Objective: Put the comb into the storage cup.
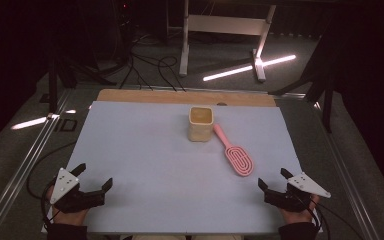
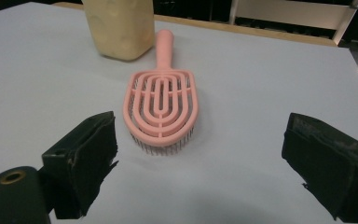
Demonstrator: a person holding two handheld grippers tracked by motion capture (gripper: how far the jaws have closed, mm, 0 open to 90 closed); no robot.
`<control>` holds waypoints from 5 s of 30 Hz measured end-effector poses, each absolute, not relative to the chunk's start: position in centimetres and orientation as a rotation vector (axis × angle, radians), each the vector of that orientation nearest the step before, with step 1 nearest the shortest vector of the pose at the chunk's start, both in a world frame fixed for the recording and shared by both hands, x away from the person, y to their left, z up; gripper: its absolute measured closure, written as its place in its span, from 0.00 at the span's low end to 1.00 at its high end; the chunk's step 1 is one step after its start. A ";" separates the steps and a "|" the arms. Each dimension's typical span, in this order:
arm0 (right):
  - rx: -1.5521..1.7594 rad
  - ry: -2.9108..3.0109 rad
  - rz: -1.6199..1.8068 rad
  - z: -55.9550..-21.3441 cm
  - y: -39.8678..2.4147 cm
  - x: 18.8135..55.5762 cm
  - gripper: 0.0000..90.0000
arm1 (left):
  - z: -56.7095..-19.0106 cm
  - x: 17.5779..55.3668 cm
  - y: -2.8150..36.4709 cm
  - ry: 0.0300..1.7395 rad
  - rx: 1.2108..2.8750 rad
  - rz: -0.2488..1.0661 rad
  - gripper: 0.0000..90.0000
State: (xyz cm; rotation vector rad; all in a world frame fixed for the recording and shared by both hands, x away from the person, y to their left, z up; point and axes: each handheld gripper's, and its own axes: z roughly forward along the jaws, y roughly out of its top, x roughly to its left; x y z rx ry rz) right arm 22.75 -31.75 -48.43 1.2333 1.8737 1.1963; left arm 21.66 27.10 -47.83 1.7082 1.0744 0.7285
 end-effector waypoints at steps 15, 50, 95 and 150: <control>1.251 1.862 1.203 -47.7 -31.9 23.4 0.11 | -47.8 21.7 26.7 1.069 1.715 0.760 0.01; 1.435 1.911 1.098 -44.3 -31.3 32.4 0.32 | -48.1 21.4 26.4 1.072 1.702 0.785 0.01; 1.234 2.238 0.679 -48.9 -27.4 33.8 1.00 | -48.1 21.3 26.2 1.061 1.699 0.787 0.02; 0.886 2.442 0.687 -50.3 -13.1 34.6 0.99 | -48.4 21.4 26.2 1.061 1.719 0.787 0.02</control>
